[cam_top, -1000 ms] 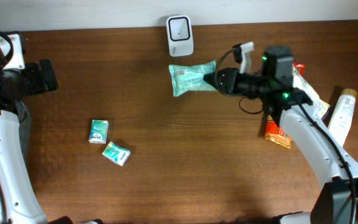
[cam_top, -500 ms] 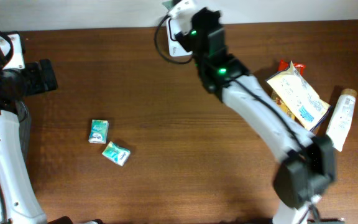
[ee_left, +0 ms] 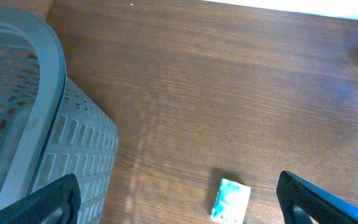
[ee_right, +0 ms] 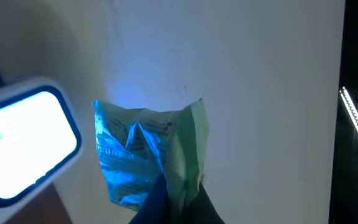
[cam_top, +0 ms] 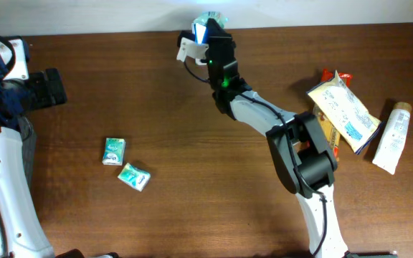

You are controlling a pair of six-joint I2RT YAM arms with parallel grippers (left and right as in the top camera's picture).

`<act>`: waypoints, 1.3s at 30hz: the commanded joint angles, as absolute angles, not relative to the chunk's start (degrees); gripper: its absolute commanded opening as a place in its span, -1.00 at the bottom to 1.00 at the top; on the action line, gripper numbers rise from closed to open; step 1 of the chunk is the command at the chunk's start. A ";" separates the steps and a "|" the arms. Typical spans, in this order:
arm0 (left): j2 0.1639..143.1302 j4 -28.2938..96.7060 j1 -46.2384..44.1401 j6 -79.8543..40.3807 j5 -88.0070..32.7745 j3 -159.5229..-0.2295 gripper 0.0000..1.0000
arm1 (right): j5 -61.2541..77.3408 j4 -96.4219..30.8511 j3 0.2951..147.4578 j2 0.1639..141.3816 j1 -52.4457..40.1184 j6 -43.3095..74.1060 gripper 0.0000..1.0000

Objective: Scan the item barcode
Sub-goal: 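Lift wipes pack with right gripper and hold it before the scanner, then place wipes pack at right table edge and release right gripper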

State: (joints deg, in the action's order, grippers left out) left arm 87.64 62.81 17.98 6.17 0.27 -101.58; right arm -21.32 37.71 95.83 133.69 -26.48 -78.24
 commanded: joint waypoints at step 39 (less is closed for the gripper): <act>87.39 62.70 18.17 5.67 0.43 -101.84 0.98 | -0.21 -30.79 96.71 90.50 -30.79 -5.02 -0.92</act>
